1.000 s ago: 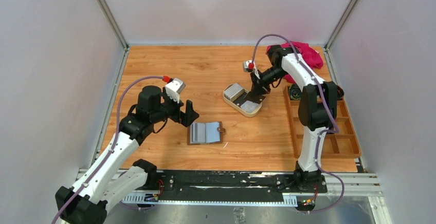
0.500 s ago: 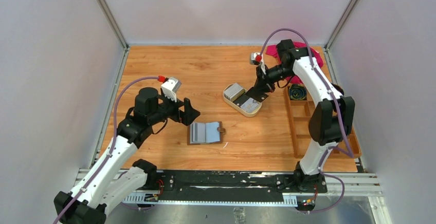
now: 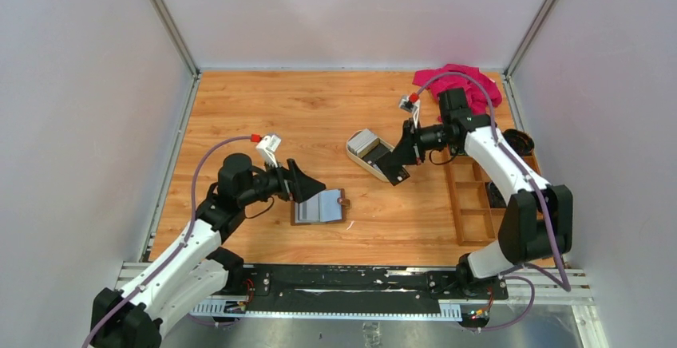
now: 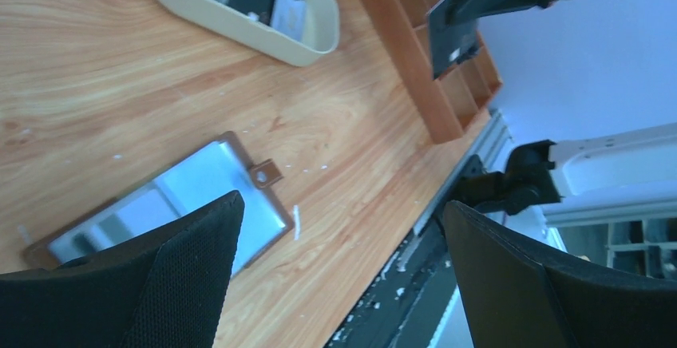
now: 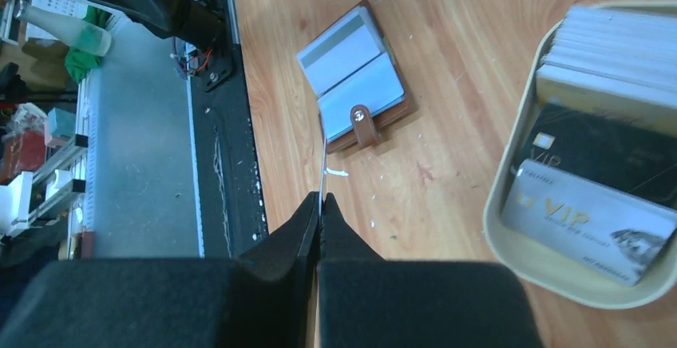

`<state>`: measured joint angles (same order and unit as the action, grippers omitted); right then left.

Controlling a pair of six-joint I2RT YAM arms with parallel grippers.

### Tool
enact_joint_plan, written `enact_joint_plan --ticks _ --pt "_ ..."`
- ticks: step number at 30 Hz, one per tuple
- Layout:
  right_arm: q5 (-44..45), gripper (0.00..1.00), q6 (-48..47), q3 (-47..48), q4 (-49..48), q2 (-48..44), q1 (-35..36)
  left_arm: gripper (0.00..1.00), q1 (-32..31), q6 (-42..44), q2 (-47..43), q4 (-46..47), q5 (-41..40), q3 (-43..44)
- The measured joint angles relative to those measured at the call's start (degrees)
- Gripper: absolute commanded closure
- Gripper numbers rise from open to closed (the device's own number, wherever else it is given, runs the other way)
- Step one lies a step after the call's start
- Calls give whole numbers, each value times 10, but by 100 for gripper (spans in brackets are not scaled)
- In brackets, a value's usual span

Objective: Put the credit cards into the card holder
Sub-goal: Pick up the credit card from the storage box.

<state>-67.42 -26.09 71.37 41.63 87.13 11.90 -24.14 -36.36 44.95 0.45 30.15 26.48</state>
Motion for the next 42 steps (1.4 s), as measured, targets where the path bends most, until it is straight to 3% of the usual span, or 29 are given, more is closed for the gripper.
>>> enact_joint_plan --ticks 8,16,29,35,42 --pt "5 100 300 -242 -335 -123 6 2 -68 -61 -51 101 -26 -55" --pt "6 100 508 -345 -551 -123 21 5 -103 -121 -16 169 -61 -96" --pt "5 100 661 -352 -670 -39 90 9 -159 -181 26 254 -110 -123" --pt "4 100 674 -349 -678 -33 92 19 -176 -195 49 289 -127 -123" --pt "3 100 685 -343 -692 -33 94 30 -205 -215 148 335 -140 -109"
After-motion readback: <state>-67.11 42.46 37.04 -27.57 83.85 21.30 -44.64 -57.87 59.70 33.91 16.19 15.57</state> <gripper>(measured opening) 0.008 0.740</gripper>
